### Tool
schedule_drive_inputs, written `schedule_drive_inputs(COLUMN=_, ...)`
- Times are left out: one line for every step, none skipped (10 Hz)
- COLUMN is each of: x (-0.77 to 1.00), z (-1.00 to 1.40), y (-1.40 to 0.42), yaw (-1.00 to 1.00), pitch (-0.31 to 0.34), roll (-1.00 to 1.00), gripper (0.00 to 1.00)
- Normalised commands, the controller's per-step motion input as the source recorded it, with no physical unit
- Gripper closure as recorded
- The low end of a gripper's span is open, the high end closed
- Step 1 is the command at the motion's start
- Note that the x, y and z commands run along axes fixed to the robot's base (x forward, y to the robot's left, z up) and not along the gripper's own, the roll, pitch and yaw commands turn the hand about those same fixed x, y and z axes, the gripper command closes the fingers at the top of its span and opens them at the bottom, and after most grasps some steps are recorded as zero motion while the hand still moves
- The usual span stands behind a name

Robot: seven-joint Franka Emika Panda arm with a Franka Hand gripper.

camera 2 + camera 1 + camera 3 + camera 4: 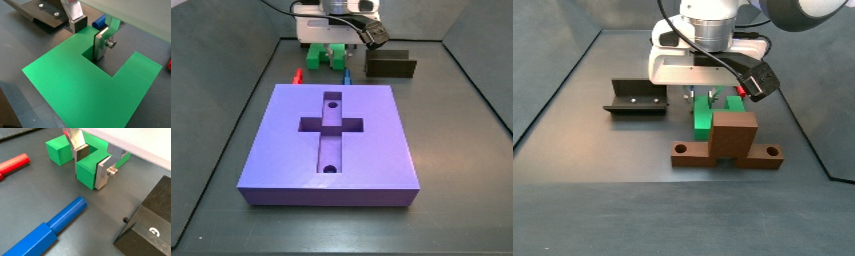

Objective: Pick up the green object. Move up. Place the green object on the fixture. Regrasp the green object. Move to above the board. Insert the green object.
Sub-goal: Pick up the green object, then move up, then place the green object on the fixture.

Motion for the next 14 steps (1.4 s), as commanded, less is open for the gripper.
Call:
schedule_drive_inputs(x=0.00, z=0.00, y=0.00, yaw=0.00, pitch=0.000, roll=0.00, gripper=1.00)
schedule_drive_inputs(x=0.00, z=0.00, y=0.00, yaw=0.00, pitch=0.000, roll=0.00, gripper=1.00)
schedule_drive_inputs(x=0.00, z=0.00, y=0.00, yaw=0.00, pitch=0.000, roll=0.00, gripper=1.00)
schedule_drive_inputs(x=0.00, z=0.00, y=0.00, yaw=0.00, pitch=0.000, roll=0.00, gripper=1.00)
schedule_drive_inputs(x=0.00, z=0.00, y=0.00, yaw=0.00, pitch=0.000, roll=0.00, gripper=1.00)
schedule_drive_inputs(x=0.00, z=0.00, y=0.00, yaw=0.00, pitch=0.000, roll=0.00, gripper=1.00)
schedule_drive_inputs(x=0.00, z=0.00, y=0.00, yaw=0.00, pitch=0.000, roll=0.00, gripper=1.00)
schedule_drive_inputs(x=0.00, z=0.00, y=0.00, yaw=0.00, pitch=0.000, roll=0.00, gripper=1.00)
schedule_drive_inputs(x=0.00, z=0.00, y=0.00, yaw=0.00, pitch=0.000, roll=0.00, gripper=1.00)
schedule_drive_inputs(x=0.00, z=0.83, y=0.00, yaw=0.00, pitch=0.000, roll=0.00, gripper=1.00)
schedule_drive_inputs(x=0.04, z=0.84, y=-0.02, yaw=0.01, pitch=-0.010, roll=0.00, gripper=1.00)
schedule_drive_inputs(x=-0.01, z=0.65, y=-0.02, yaw=0.01, pitch=0.039, roll=0.00, gripper=1.00)
schedule_drive_inputs(x=0.01, z=0.35, y=-0.01, yaw=0.01, pitch=0.030, roll=0.01, gripper=1.00)
schedule_drive_inputs(x=0.00, z=0.00, y=0.00, yaw=0.00, pitch=0.000, roll=-0.01, gripper=1.00)
